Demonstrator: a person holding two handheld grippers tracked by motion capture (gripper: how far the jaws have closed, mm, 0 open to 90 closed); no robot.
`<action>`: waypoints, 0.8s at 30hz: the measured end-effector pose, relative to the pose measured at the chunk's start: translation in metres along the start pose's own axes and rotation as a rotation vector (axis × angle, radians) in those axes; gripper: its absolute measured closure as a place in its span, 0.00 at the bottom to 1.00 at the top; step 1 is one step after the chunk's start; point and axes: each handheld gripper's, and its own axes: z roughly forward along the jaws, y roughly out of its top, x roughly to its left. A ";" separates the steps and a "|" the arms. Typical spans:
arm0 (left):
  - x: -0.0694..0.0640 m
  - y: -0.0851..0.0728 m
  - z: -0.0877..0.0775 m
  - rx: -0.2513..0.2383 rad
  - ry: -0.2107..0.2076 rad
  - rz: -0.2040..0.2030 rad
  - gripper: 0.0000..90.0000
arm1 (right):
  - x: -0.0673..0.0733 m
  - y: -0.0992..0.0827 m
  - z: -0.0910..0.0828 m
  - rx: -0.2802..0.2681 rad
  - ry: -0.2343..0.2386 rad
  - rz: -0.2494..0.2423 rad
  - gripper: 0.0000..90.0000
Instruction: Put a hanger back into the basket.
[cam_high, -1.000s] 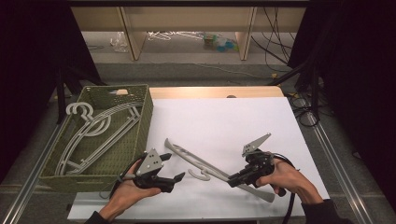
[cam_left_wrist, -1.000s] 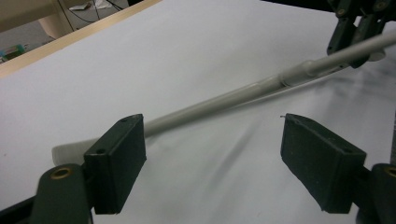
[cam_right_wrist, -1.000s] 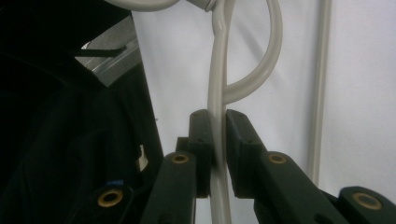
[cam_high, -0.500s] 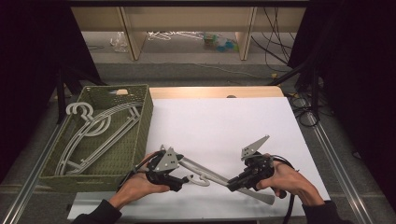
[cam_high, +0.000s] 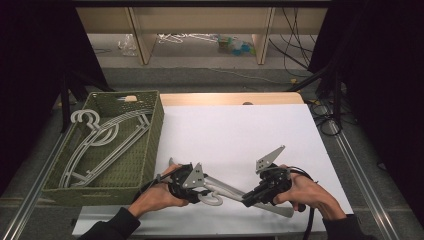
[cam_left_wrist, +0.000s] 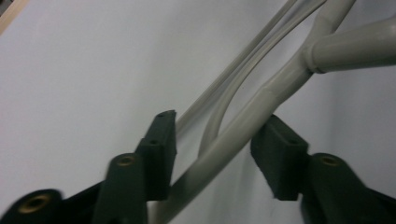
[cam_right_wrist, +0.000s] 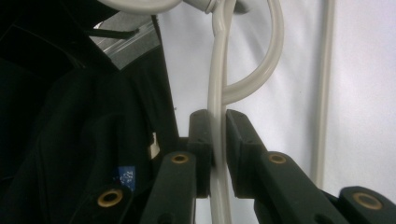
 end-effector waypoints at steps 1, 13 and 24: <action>0.000 0.001 0.001 0.006 -0.006 0.027 0.63 | 0.000 0.000 0.000 0.002 -0.006 0.001 0.90; -0.001 0.010 0.003 0.033 -0.017 0.164 0.78 | -0.008 0.000 -0.012 -0.026 -0.128 -0.006 0.79; 0.003 0.020 -0.001 -0.002 -0.015 0.093 0.87 | -0.010 0.008 -0.028 -0.141 -0.343 0.030 0.48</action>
